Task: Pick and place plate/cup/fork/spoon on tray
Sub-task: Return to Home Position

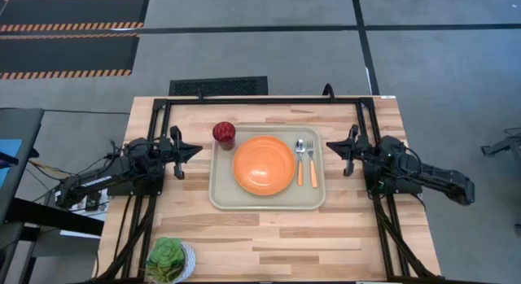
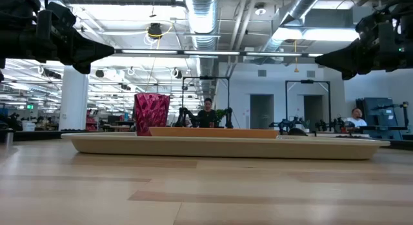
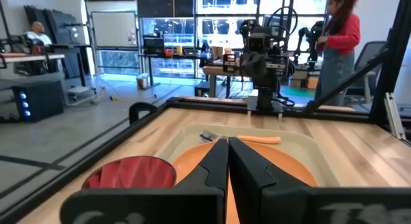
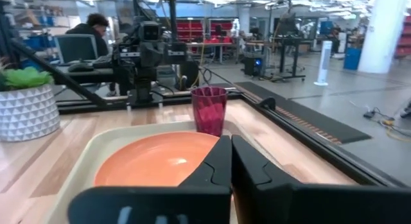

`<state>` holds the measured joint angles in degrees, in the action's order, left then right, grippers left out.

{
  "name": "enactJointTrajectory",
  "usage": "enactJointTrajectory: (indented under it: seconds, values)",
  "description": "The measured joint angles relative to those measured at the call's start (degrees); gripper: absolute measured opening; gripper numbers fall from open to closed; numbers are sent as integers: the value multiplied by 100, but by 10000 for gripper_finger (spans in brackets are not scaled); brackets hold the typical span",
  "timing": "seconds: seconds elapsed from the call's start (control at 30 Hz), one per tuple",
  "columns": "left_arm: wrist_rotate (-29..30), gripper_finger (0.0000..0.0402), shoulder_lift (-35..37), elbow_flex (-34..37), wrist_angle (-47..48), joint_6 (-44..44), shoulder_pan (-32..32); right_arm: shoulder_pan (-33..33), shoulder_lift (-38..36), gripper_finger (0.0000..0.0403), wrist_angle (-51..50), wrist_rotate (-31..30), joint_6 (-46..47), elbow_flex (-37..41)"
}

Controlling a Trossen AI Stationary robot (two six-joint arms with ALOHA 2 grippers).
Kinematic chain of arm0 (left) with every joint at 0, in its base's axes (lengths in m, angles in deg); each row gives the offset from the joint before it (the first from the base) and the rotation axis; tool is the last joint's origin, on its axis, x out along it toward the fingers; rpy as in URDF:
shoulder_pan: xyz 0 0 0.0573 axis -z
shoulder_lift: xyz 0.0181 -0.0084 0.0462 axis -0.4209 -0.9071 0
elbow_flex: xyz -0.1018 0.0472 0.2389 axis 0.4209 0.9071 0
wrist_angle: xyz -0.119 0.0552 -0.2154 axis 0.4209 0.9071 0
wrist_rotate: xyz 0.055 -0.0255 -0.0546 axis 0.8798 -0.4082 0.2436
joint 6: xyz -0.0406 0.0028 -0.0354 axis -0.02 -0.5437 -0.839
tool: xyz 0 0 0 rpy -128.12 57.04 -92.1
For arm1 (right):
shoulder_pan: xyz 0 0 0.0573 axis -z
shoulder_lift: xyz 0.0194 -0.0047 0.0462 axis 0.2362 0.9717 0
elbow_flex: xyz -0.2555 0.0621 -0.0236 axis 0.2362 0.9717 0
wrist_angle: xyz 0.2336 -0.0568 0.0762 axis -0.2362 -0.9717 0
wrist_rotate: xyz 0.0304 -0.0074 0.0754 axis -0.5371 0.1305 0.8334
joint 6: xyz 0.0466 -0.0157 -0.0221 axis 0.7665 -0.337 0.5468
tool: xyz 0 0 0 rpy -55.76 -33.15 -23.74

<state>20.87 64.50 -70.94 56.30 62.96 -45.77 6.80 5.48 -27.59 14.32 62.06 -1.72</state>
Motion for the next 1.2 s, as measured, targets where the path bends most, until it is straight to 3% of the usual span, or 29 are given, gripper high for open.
enactJointTrajectory:
  seconds: [0.3, 1.2]
  values:
    - [164, 0, -2, 2, 23, -101, 0, 186, 120, 44, -33, -152, 46, 1]
    - [408, 0, -2, 4, 64, -103, 0, 175, 120, 47, -13, -148, 33, 5]
